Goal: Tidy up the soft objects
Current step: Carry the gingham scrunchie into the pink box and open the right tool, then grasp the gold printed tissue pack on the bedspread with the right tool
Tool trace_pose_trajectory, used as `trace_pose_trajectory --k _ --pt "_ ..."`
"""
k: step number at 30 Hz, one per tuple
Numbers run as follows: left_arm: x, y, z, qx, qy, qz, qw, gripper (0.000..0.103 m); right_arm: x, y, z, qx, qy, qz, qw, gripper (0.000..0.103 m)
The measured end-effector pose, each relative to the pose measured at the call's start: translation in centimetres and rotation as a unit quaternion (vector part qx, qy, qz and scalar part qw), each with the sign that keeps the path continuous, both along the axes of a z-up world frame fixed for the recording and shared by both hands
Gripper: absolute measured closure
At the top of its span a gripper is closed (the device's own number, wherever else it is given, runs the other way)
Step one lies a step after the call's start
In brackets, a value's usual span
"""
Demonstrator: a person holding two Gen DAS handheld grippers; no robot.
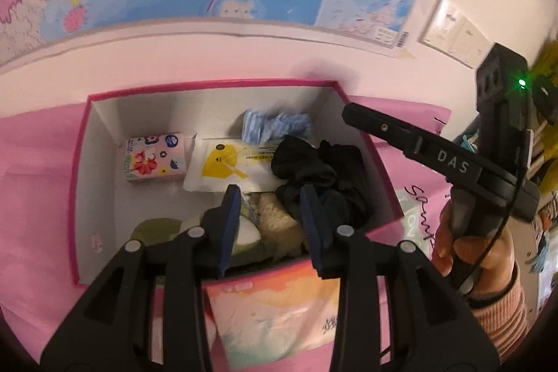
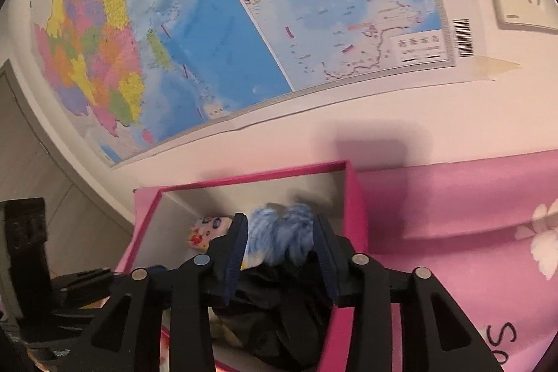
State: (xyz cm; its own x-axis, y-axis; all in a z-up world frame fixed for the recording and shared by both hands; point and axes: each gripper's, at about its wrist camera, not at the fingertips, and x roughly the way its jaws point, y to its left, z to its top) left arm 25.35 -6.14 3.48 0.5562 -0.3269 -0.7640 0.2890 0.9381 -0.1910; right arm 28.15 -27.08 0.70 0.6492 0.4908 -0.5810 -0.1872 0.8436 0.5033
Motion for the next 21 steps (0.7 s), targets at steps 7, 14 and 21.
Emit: trace_pose_trajectory --k 7,14,21 --pt "-4.6 0.8 1.1 0.001 -0.039 -0.037 0.9985 0.066 -3.2 0.2 0.8 -0.006 -0.019 0.021 1.000 0.062" --pt "-11.3 3.5 2.8 -0.026 -0.075 -0.068 0.9945 0.060 -9.1 0.7 3.1 0.012 -0.052 0.082 0.995 0.059" --pt "-15.1 5.8 0.3 -0.055 -0.039 -0.066 0.9955 0.058 -14.4 2.0 3.8 0.033 -0.059 0.142 0.988 0.054"
